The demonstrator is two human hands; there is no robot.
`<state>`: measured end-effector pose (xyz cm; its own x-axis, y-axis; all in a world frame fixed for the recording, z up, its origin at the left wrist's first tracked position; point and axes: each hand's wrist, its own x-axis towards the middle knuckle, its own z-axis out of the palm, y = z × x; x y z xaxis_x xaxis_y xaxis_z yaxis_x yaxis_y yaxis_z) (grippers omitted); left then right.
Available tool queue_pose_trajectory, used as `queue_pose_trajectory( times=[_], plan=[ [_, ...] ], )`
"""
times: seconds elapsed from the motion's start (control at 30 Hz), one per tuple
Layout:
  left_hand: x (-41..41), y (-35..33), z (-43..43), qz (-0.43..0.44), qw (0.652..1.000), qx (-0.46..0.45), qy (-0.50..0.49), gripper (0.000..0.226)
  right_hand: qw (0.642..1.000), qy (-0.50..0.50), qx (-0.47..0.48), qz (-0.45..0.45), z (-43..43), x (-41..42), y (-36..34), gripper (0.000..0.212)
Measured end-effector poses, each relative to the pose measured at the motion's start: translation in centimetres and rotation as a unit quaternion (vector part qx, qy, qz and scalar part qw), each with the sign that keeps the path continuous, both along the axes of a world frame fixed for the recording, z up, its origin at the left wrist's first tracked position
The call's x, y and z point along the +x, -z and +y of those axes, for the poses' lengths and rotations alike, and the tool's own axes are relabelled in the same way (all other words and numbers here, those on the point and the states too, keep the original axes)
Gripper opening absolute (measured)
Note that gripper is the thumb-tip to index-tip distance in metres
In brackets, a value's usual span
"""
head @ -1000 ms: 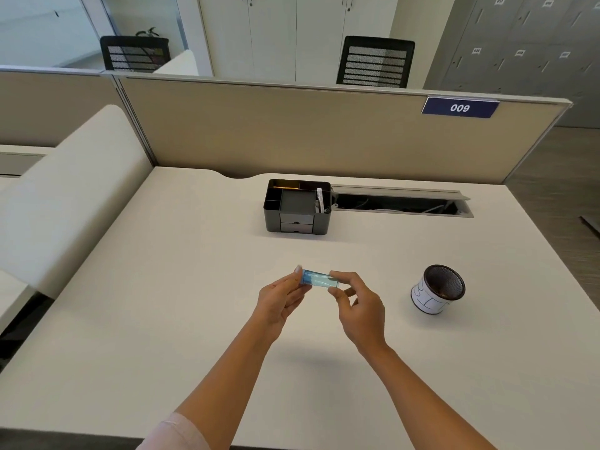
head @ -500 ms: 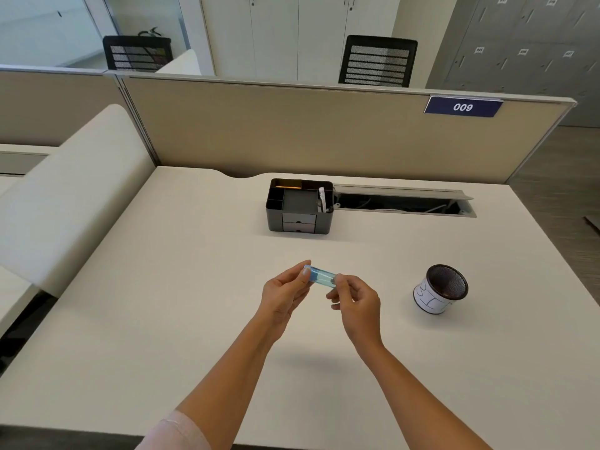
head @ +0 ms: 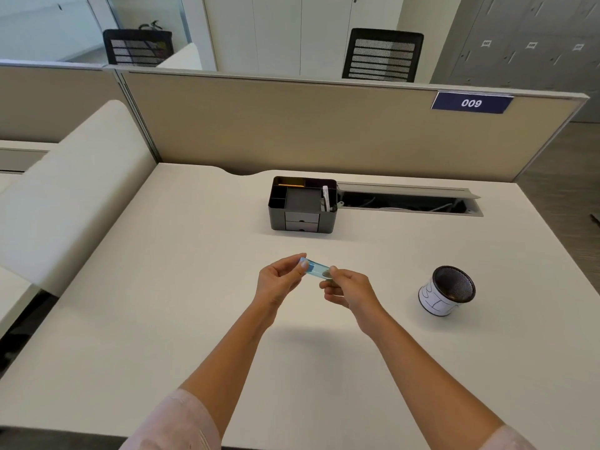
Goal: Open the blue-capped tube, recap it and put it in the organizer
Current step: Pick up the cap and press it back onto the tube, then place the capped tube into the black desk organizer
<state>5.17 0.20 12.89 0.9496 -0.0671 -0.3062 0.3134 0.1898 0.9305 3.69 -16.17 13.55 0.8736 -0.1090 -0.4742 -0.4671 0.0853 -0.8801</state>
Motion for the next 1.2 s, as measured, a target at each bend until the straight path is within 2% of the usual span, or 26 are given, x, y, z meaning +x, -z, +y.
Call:
queue_pose_trajectory(
  times=[0.13, 0.3, 0.47, 0.63, 0.8, 0.97, 1.07, 1.2],
  plan=[
    [3.0, 1.0, 0.3, -0.025, 0.993, 0.114, 0.006, 0.04, 0.996, -0.048, -0.066, 0.024, -0.2, 3.6, 0.2, 0.028],
    [6.0, 4.1, 1.1, -0.035, 0.964, 0.257, 0.058, 0.06, 0.991, -0.027, -0.128, 0.014, 0.1, 8.9, 0.7, 0.024],
    [7.5, 8.2, 2.7, -0.053, 0.892, 0.418, 0.165, 0.067, 0.972, -0.014, -0.225, -0.067, 0.7, 14.7, 0.7, 0.026],
    [8.2, 11.2, 3.9, -0.057, 0.799, 0.537, 0.266, 0.074, 0.939, -0.019, -0.319, -0.127, 0.9, 19.4, 1.2, 0.024],
    [8.3, 12.9, 4.9, -0.047, 0.75, 0.585, 0.305, 0.077, 0.924, -0.04, -0.363, -0.116, 1.1, 22.5, 2.2, 0.024],
    [8.5, 13.8, 5.5, -0.051, 0.718, 0.609, 0.333, 0.08, 0.887, -0.045, -0.445, -0.115, 1.6, 24.3, 3.3, 0.022],
    [8.6, 14.0, 5.4, -0.046, 0.711, 0.615, 0.338, 0.079, 0.858, -0.073, -0.491, -0.135, 1.5, 24.6, 4.2, 0.025],
    [8.8, 14.1, 5.3, -0.032, 0.703, 0.621, 0.344, 0.078, 0.793, -0.124, -0.573, -0.166, 1.1, 24.6, 5.3, 0.028]
  ],
)
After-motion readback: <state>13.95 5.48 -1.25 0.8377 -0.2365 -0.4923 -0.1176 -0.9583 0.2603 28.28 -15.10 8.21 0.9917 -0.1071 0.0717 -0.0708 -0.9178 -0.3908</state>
